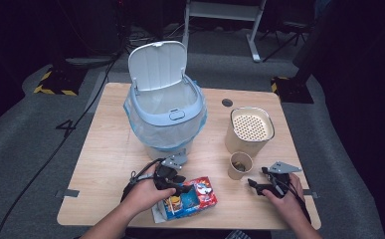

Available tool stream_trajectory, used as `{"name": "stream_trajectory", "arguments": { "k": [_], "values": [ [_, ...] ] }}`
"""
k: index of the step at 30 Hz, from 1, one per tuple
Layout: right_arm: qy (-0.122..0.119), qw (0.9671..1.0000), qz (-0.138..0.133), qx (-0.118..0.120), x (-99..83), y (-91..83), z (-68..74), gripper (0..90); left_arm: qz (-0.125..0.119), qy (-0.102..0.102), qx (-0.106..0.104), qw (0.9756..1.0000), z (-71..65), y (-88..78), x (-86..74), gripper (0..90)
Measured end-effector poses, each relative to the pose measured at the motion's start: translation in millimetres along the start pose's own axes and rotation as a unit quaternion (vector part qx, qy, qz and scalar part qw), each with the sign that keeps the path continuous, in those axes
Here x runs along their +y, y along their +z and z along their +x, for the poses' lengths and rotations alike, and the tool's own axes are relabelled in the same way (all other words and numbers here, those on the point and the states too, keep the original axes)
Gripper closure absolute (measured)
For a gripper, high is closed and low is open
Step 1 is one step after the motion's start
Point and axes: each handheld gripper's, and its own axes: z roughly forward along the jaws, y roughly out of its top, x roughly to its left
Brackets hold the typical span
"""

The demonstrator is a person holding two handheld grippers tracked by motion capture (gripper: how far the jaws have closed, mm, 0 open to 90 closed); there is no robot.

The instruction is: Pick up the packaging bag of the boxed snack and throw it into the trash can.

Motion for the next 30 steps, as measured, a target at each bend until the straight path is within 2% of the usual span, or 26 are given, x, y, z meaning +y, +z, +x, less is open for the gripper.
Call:
{"name": "stream_trajectory", "arguments": {
  "k": [4, 10, 16, 22, 28, 30],
  "values": [
    [0.0, 1.0, 0.0, 0.0, 0.0, 0.0, 0.0, 20.6, 0.018, 0.018, 0.014, 0.9996, 0.8, 6.1, 1.6, 64.8],
    [0.0, 1.0, 0.0, 0.0, 0.0, 0.0, 0.0, 20.6, 0.013, 0.036, 0.033, 0.9987, -1.6, 2.6, 2.1, 73.9],
    [0.0, 1.0, 0.0, 0.0, 0.0, 0.0, 0.0, 20.6, -0.015, 0.039, 0.043, 0.9982, -1.1, -9.3, 4.1, 74.7],
    [0.0, 1.0, 0.0, 0.0, 0.0, 0.0, 0.0, 20.6, -0.044, 0.04, 0.042, 0.9973, -3.5, -22.1, 11.0, 74.7],
    [0.0, 1.0, 0.0, 0.0, 0.0, 0.0, 0.0, 20.6, -0.081, 0.046, 0.055, 0.9942, -5.2, -38.3, 21.1, 74.7],
    [0.0, 1.0, 0.0, 0.0, 0.0, 0.0, 0.0, 20.6, -0.096, 0.042, 0.055, 0.993, -5.5, -45.3, 25.2, 74.7]
  ]
}}
